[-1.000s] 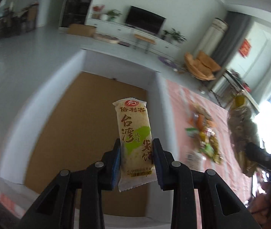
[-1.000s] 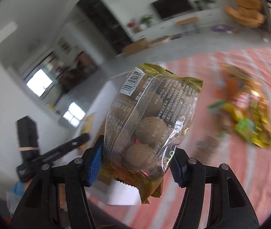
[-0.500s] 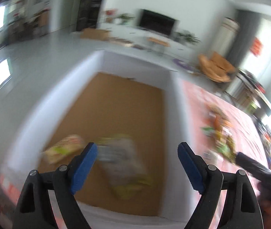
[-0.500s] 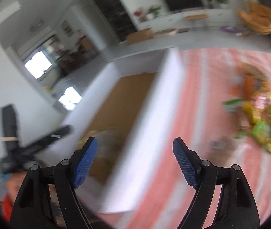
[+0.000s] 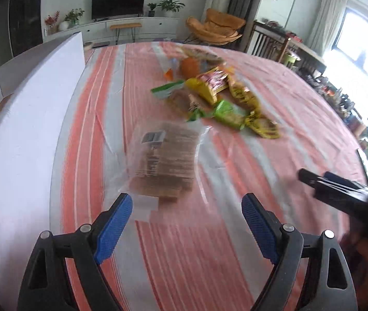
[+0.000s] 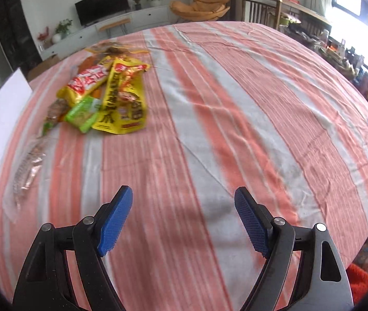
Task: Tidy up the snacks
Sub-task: 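Return both grippers over the snack pile on the tablecloth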
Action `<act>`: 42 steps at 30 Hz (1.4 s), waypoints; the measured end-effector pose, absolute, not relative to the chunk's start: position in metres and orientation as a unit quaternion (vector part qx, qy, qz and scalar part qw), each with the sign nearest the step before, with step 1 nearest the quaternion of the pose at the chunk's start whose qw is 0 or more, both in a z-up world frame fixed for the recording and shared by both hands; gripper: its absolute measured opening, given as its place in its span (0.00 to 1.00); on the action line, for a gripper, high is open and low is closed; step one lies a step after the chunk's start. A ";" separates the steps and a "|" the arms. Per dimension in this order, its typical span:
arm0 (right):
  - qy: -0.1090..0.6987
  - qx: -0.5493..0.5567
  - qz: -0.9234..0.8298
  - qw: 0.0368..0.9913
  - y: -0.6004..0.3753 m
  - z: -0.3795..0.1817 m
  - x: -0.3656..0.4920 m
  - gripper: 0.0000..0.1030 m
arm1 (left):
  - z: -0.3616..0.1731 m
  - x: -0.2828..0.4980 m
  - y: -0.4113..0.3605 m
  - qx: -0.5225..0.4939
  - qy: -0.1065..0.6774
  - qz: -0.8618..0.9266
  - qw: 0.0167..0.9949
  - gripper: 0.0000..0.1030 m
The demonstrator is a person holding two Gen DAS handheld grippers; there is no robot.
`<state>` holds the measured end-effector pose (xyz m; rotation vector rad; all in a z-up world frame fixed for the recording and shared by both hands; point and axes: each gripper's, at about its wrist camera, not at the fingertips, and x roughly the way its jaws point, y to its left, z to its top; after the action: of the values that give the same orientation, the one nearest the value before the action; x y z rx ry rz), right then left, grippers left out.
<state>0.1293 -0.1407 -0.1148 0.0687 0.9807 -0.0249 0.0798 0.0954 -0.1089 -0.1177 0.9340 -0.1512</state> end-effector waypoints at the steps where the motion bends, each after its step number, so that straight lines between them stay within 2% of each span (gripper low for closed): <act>1: 0.471 0.031 -0.012 0.881 -0.144 -0.118 0.130 0.82 | -0.118 0.078 0.099 -0.053 0.448 -0.067 0.890 0.83; 9: 0.446 0.009 -0.003 0.895 -0.146 -0.115 0.103 0.85 | -0.137 0.066 0.101 -0.037 0.443 -0.047 0.895 0.87; 14: 0.446 0.004 0.001 0.895 -0.143 -0.116 0.099 0.87 | -0.134 0.067 0.106 -0.056 0.441 -0.065 0.893 0.98; 20: 0.445 0.002 0.002 0.896 -0.142 -0.116 0.099 0.88 | -0.131 0.064 0.112 -0.081 0.431 -0.080 0.895 0.99; 42: 0.444 0.002 0.002 0.896 -0.142 -0.116 0.099 0.89 | -0.133 0.066 0.110 -0.076 0.433 -0.078 0.895 1.00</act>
<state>0.0993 -0.1418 -0.1165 0.0034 0.9211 0.0040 0.0665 0.1098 -0.1333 -0.1566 0.8970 -0.1616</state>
